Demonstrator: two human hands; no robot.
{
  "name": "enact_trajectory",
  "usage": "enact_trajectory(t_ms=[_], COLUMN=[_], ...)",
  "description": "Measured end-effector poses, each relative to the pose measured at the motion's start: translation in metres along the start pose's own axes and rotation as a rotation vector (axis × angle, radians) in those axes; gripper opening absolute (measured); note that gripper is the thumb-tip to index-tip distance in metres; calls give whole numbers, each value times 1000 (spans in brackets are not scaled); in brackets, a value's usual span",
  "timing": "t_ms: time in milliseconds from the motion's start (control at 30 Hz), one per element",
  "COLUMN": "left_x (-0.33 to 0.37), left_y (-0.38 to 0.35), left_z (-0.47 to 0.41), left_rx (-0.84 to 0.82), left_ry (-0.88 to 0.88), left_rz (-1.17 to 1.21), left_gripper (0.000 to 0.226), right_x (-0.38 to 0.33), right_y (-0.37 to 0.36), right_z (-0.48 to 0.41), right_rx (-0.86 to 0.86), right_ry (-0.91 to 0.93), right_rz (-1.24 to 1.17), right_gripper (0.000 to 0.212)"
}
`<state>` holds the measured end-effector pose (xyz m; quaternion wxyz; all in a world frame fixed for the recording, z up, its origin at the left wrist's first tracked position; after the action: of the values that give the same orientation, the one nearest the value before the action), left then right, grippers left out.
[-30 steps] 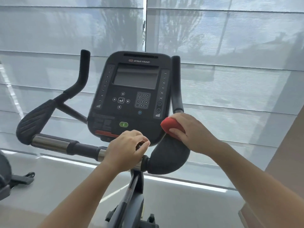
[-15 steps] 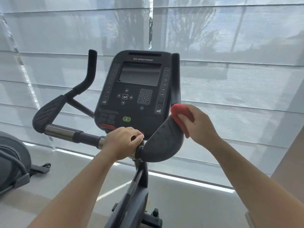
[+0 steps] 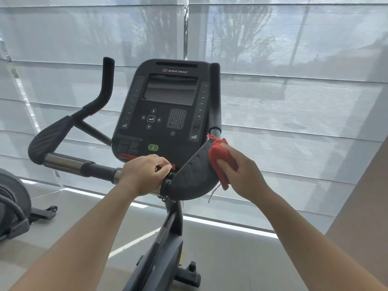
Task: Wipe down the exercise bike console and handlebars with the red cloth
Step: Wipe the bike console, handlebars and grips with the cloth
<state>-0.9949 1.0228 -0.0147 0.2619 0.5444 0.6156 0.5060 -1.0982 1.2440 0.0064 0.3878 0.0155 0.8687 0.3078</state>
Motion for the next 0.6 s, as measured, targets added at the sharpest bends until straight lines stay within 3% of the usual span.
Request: enact_trajectory(t_ms=[333, 600], left_x=[1, 0], left_y=[1, 2], left_z=[-1, 0], left_rx=[27, 16], left_ry=[-39, -32], left_rz=[20, 16], left_gripper=[44, 31], right_x=[-8, -11], right_y=[-3, 9], right_z=[4, 7], right_rx=[36, 70], right_ry=[16, -44], right_rz=[91, 67], right_gripper=[37, 30])
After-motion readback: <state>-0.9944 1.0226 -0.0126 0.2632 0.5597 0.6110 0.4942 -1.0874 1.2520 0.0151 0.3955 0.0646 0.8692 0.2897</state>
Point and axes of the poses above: each hand's wrist, its own z-axis away from the middle knuckle, its own y-axis out of the back of the hand, x = y × z, the point moved 3 cm from there along -z, towards the middle knuckle, and after that the axes turned 4 degrees about -y, right-handed, at the moved point
